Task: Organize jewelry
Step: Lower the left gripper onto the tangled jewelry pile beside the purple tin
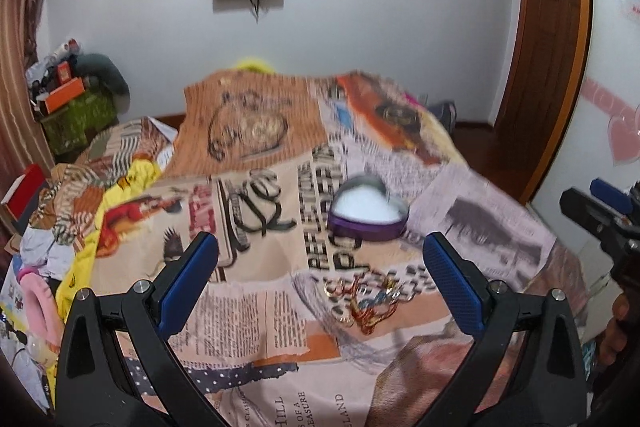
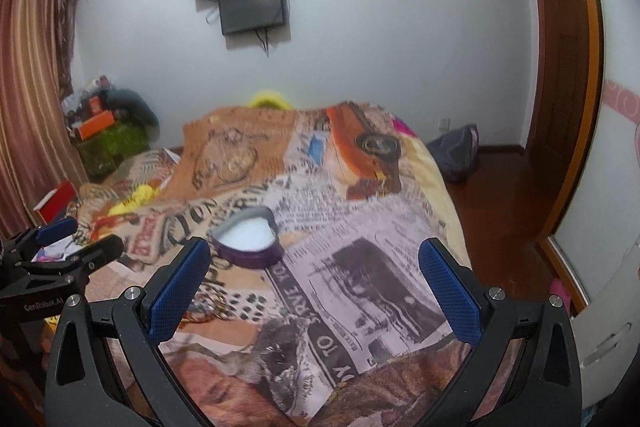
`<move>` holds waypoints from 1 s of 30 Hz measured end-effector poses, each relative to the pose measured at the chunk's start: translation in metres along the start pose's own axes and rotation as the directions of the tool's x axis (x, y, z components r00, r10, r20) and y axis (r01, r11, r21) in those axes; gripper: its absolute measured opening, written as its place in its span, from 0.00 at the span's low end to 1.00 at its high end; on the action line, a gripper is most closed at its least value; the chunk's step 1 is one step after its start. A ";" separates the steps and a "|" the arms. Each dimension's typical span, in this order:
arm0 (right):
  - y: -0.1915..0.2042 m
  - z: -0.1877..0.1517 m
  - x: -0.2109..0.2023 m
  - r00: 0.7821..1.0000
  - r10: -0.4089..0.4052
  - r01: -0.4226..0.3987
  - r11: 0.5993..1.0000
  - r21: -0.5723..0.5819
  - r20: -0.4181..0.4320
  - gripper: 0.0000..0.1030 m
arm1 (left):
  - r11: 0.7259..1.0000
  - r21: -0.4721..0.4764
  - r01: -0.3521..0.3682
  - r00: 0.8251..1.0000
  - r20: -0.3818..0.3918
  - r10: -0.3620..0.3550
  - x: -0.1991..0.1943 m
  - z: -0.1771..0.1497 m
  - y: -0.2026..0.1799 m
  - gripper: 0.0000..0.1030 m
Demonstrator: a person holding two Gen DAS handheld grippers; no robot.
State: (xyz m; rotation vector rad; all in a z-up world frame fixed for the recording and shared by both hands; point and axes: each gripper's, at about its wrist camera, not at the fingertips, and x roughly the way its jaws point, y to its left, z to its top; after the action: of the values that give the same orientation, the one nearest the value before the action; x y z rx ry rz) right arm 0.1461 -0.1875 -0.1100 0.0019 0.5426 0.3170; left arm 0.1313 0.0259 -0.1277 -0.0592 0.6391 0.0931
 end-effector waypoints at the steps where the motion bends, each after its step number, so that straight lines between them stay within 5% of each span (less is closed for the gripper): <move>1: -0.002 -0.002 0.005 1.000 -0.001 0.001 1.000 0.002 -0.015 1.00 | 1.000 0.005 -0.002 1.000 -0.019 0.002 0.006 -0.002 -0.001 1.00; 14: -0.009 -0.030 0.059 0.979 0.020 -0.024 1.000 -0.018 -0.202 1.00 | 0.998 -0.047 0.033 0.980 -0.196 -0.042 0.067 -0.022 0.003 1.00; 22: -0.005 -0.039 0.080 0.963 0.069 -0.081 0.996 -0.037 -0.260 0.98 | 0.996 -0.029 0.082 0.955 -0.285 -0.087 0.089 -0.029 -0.002 0.68; 30: 0.005 -0.047 0.098 0.934 0.146 -0.174 0.983 -0.059 -0.327 0.60 | 0.987 -0.019 0.161 0.944 -0.289 -0.160 0.088 -0.030 -0.009 0.41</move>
State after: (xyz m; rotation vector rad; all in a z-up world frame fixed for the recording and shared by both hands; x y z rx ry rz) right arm 0.2003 -0.1575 -0.1999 -0.0925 0.8550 0.5054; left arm 0.1847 0.0202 -0.2036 -0.1215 0.9254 -0.0771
